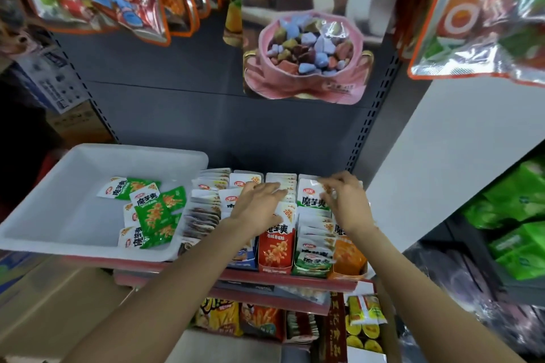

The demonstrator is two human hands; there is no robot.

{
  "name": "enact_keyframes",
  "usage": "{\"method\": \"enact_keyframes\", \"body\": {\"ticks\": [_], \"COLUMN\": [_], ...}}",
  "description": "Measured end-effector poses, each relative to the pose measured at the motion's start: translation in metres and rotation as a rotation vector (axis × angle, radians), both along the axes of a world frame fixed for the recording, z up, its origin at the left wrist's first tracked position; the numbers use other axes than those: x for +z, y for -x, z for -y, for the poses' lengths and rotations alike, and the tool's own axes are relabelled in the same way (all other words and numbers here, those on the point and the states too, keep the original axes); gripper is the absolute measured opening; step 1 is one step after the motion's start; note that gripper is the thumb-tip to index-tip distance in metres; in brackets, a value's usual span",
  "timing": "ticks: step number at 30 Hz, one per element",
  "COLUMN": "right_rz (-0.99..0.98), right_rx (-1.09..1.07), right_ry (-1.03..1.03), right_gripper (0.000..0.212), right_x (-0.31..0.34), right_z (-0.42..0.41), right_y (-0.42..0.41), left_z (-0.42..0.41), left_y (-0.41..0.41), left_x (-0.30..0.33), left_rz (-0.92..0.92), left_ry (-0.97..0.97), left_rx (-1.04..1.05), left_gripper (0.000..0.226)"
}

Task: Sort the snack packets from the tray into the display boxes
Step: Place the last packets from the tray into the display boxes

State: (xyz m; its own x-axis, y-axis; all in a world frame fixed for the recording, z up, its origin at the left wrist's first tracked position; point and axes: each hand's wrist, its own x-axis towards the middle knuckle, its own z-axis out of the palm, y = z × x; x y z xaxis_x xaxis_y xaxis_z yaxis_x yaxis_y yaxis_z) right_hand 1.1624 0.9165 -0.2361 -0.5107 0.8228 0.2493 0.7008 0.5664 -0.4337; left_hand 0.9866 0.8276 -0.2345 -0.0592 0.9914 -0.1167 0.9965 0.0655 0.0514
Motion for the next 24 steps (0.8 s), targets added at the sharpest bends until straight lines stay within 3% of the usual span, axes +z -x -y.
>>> {"method": "enact_keyframes", "body": {"ticks": [5,9,14,20,24], "right_rz": [0.238,0.167,0.045,-0.036,0.006], "right_rx": [0.043,0.003,0.06,0.227,0.313], "right_ry": [0.105,0.148,0.153,0.194,0.149], "right_gripper": [0.035,0.033,0.029,0.029,0.029], "right_x": [-0.01,-0.003,0.014,0.021,0.021], "right_z": [0.001,0.004,0.021,0.058,0.091], "right_y": [-0.002,0.0,0.028,0.102,0.167], "left_z": [-0.001,0.001,0.014,0.061,0.096], "left_y": [0.0,0.001,0.008,0.06,0.121], "left_x": [0.0,0.002,0.009,0.014,0.007], "left_rz": [0.0,0.06,0.307,0.468,0.588], "left_ry": [-0.003,-0.03,-0.264,-0.57,-0.614], "left_rx": [0.004,-0.002,0.055,0.267,0.496], "left_gripper": [0.068,0.063,0.045,0.022,0.018]}}
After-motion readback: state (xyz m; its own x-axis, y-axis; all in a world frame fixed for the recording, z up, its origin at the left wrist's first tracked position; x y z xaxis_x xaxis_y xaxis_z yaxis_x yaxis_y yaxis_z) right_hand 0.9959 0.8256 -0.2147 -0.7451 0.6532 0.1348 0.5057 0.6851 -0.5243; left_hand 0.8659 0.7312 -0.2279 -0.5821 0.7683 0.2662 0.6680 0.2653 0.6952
